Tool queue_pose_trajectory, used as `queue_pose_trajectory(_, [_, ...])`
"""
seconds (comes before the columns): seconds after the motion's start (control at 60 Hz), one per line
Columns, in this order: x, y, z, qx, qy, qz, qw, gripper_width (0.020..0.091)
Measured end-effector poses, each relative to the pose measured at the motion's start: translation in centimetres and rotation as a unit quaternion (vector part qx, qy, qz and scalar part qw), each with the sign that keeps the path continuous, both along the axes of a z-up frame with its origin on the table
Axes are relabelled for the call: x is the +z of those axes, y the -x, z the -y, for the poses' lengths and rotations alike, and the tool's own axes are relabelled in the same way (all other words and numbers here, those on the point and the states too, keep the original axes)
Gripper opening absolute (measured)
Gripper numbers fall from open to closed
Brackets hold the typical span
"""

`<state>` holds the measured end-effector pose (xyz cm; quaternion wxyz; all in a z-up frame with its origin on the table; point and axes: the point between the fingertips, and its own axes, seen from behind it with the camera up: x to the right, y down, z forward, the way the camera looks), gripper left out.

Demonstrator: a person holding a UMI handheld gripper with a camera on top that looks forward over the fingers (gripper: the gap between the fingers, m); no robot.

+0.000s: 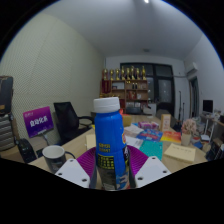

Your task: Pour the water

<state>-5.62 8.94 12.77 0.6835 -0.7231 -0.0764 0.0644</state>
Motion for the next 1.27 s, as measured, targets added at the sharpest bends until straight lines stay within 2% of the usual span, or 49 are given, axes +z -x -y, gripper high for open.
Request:
queue_pose_trajectory(0.067, [-2.1,-0.5,-0.5,-0.005,0.02,-0.011,1.0,0.045])
queue_pose_trajectory(0.083, [-3.6,0.5,0.4,-0.007,0.023,-0.017,1.0,0.045])
queue_pose_trajectory(0.1, [-2.7,-0.9,-0.9,-0.001,0.027,-0.021,0.999,0.0449])
queue_pose_trajectory(0.183, [-4.8,0.7,-0.2,0.012,0.05,-0.034,0.998,0.0469])
queue_pose_trajectory(0.25, [-4.2,-0.7,-0.8,0.016,0.031,-0.036,0.999,0.045])
queue_pose_trajectory(0.383, [-4.1,-0.7,-0.8,0.016,0.024,-0.04,0.999,0.0469])
queue_pose_trajectory(0.517, [-4.4,-0.9,-0.6,0.009,0.045,-0.04,0.998,0.0631])
queue_pose_trajectory(0.55, [-4.9,-1.4,-0.3,0.003,0.061,-0.032,0.998,0.0689])
queue_pose_trajectory(0.6, [-5.5,-1.9,0.4,-0.004,0.082,-0.027,0.996,0.084])
queue_pose_trajectory(0.633, [-5.9,-2.2,0.9,-0.008,0.088,-0.029,0.996,0.0857])
queue_pose_trajectory(0.767, [-5.3,-1.7,5.2,0.01,0.099,-0.038,0.994,0.0836])
queue_pose_trajectory(1.067, [-2.6,-2.9,21.8,0.039,0.092,-0.022,0.995,0.0838])
queue_pose_trajectory(1.267, [-0.8,-5.6,30.7,0.01,0.072,-0.015,0.997,0.0838])
